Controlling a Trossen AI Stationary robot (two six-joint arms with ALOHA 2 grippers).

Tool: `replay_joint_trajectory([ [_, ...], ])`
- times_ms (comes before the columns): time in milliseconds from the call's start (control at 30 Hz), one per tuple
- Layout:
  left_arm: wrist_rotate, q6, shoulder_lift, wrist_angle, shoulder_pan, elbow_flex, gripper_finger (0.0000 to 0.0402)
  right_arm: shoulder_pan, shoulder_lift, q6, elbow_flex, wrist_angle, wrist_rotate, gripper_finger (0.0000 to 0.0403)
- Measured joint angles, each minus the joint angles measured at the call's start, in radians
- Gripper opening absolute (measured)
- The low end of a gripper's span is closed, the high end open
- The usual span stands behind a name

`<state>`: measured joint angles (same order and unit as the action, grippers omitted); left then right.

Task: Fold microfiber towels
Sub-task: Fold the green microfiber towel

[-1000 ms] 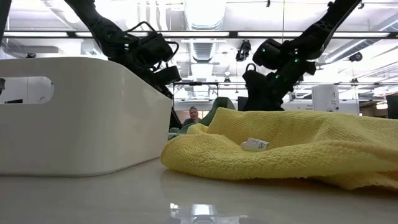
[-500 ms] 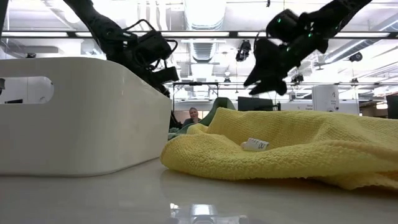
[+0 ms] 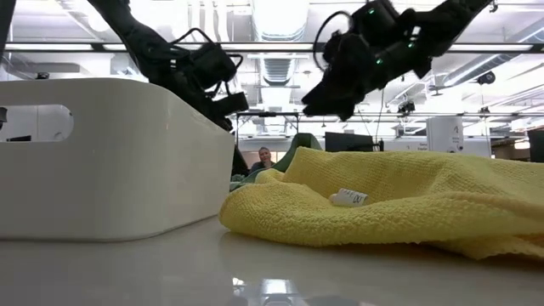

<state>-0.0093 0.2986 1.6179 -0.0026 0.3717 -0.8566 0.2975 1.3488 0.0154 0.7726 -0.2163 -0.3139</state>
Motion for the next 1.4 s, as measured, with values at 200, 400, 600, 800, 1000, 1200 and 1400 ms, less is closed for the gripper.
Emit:
replay_joint_trajectory([
  [200,-0.003,-0.004,0.012,0.025,0.0,0.0,0.0157,-0.043,0.153,-0.012,0.085,0.006,-0.001,0.021],
  [400,-0.065,-0.004,0.023,0.023,0.0,0.001,0.0157,-0.042,0.288,-0.109,0.23,0.219,0.124,0.021],
  [600,-0.077,-0.004,0.024,0.026,0.001,0.001,0.0157,-0.042,0.398,-0.189,0.368,0.381,0.444,0.021],
  [800,-0.076,-0.005,0.024,0.02,0.001,0.001,0.0158,-0.042,0.459,-0.27,0.453,0.456,0.58,0.0195],
  [1000,-0.076,-0.005,0.024,0.021,0.002,0.011,0.0158,-0.029,0.461,-0.286,0.464,0.463,0.584,0.0132],
  [1200,-0.076,-0.006,0.032,0.108,0.002,0.054,0.0158,0.006,0.461,-0.278,0.463,0.54,0.585,0.0044],
  [1400,-0.075,-0.031,0.077,0.208,0.002,0.073,0.0157,0.015,0.461,-0.28,0.462,0.564,0.583,0.0011],
])
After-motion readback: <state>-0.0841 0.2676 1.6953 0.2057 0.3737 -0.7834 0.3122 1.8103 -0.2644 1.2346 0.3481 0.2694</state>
